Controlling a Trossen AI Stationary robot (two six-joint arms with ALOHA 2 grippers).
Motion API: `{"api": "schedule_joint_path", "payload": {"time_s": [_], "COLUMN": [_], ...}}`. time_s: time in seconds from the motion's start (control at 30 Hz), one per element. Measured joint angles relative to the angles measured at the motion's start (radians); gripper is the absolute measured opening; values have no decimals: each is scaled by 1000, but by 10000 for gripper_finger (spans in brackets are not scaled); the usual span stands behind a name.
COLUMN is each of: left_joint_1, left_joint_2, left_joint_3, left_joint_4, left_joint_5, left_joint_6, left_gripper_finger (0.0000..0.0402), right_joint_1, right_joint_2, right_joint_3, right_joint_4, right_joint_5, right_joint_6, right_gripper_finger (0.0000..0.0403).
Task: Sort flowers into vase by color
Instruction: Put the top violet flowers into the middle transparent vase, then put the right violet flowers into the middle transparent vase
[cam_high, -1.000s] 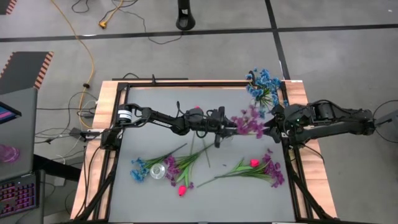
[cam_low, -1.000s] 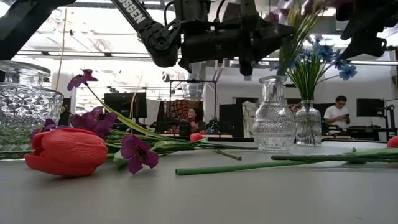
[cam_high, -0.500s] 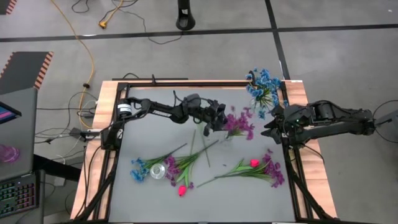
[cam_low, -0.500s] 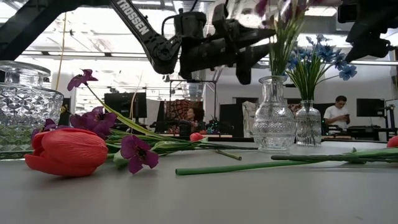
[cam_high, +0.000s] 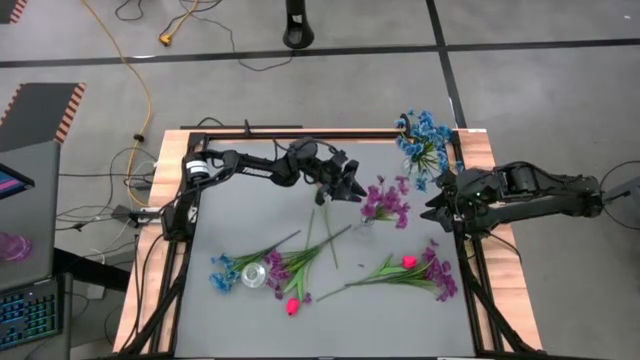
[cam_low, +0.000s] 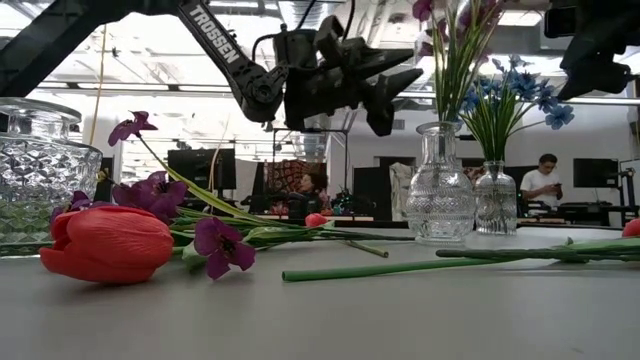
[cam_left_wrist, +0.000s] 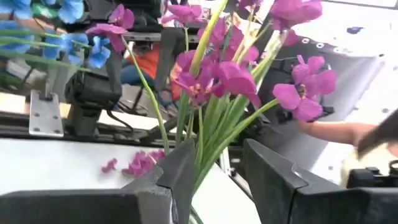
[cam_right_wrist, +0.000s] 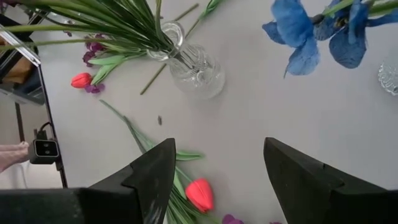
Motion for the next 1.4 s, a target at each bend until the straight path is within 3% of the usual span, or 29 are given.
{"api": "schedule_joint_path", "payload": {"time_s": [0.27,0.5,0.7,0.9,1.03,1.13,1.4], "left_joint_1": [79,158,190,144,94,67,36], "left_joint_2": [-61,-194,-366,-536,-596,-607,-604], "left_joint_3": [-28,-178,-334,-399,-405,-405,-405], "left_joint_4": [-43,-129,-313,-671,-792,-810,-837], "left_joint_5": [112,118,-56,-427,-625,-677,-680], "left_joint_6": [-13,48,236,530,613,614,579], "left_gripper_finger": [95,70,57,57,56,56,56], "right_joint_1": [0,25,99,212,291,340,478], "right_joint_2": [0,2,42,138,209,259,396], "right_joint_3": [0,0,0,0,0,0,0], "right_joint_4": [-1,9,35,39,42,47,112], "right_joint_5": [0,-12,-13,-14,-14,-14,-14], "right_joint_6": [31,48,91,141,143,183,261], "right_gripper_finger": [271,271,271,271,271,271,271]}}
